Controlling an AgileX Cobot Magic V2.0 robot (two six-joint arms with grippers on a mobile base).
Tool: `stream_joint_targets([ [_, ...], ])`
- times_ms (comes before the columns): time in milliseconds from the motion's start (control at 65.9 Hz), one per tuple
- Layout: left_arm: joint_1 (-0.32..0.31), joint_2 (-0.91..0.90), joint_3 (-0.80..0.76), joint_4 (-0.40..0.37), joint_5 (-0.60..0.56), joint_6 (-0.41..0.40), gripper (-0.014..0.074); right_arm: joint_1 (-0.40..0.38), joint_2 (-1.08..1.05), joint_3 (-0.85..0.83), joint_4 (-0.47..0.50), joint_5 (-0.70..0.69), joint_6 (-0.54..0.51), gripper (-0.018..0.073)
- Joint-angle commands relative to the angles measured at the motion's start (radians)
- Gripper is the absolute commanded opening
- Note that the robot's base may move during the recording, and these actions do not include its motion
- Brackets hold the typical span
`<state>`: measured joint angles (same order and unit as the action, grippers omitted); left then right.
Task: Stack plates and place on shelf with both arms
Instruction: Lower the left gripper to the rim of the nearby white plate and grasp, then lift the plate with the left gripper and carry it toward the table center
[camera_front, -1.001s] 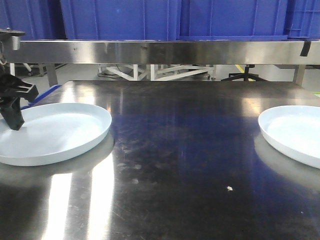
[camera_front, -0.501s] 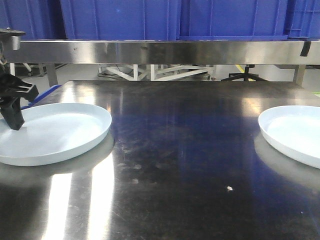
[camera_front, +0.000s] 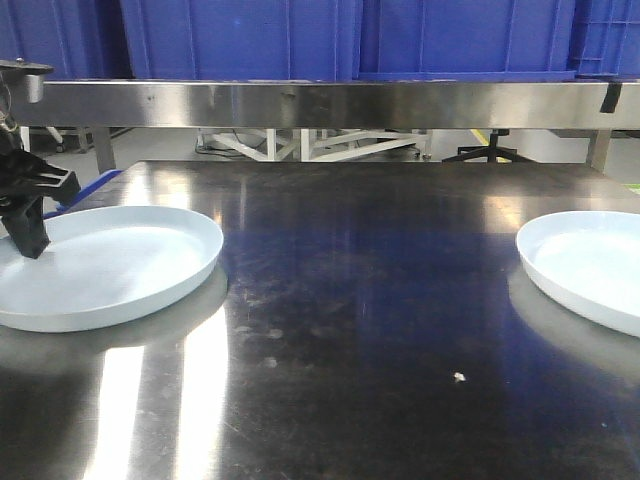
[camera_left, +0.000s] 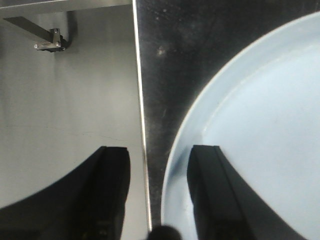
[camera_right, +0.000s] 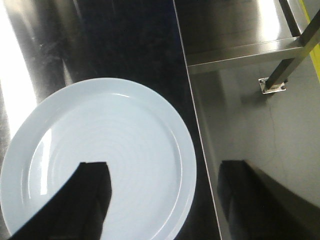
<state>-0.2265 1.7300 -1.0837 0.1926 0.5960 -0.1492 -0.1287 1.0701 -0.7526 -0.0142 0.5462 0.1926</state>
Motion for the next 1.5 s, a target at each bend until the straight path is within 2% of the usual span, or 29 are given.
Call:
stream_joint_targets([
  [0, -0.002, -0.031, -0.025, 0.002, -0.022, -0.012, 0.0349, 0.0, -0.014, -0.039, -0.003, -0.056, -0.009, 0.0559],
  [76, -0.002, -0.031, -0.025, 0.002, -0.022, -0.012, 0.0336, 0.0, -0.014, -0.039, -0.003, -0.056, -0.009, 0.0559],
  [121, -0.002, -0.031, -0.025, 0.002, -0.022, -0.012, 0.0288, 0.0, -0.014, -0.039, -0.003, -0.056, -0.009, 0.0559],
  [212, -0.002, -0.031, -0.025, 0.002, -0.022, -0.012, 0.0068, 0.0, -0.014, -0.039, -0.003, -0.056, -0.009, 0.0559],
  [288, -0.002, -0.031, -0.025, -0.005, -0.022, -0.012, 0.0109, 0.0, -0.014, -0.039, -0.003, -0.056, -0.009, 0.0559],
  [592, -0.002, -0.065, -0.074, -0.082, -0.009, -0.012, 0.009, 0.0, -0.014, -0.039, -0.003, -0.056, -0.009, 0.0559],
  [850, -0.002, -0.15, -0.203, -0.106, 0.057, -0.012, 0.009, 0.0, -0.014, -0.039, -0.003, -0.056, -0.009, 0.0559],
  [1138, -0.007, -0.222, -0.326, -0.175, 0.097, -0.003, 0.009, 0.0, -0.014, -0.039, -0.003, -0.052, -0.009, 0.0559],
  [1275, -0.046, -0.222, -0.34, -0.193, 0.111, -0.002, 0.009, 0.0, -0.014, -0.039, -0.003, -0.049, -0.009, 0.0559],
  [1487, -0.19, -0.21, -0.342, -0.202, 0.076, -0.002, 0.009, 0.0, -0.014, -0.039, -0.003, -0.045, -0.009, 0.0559],
])
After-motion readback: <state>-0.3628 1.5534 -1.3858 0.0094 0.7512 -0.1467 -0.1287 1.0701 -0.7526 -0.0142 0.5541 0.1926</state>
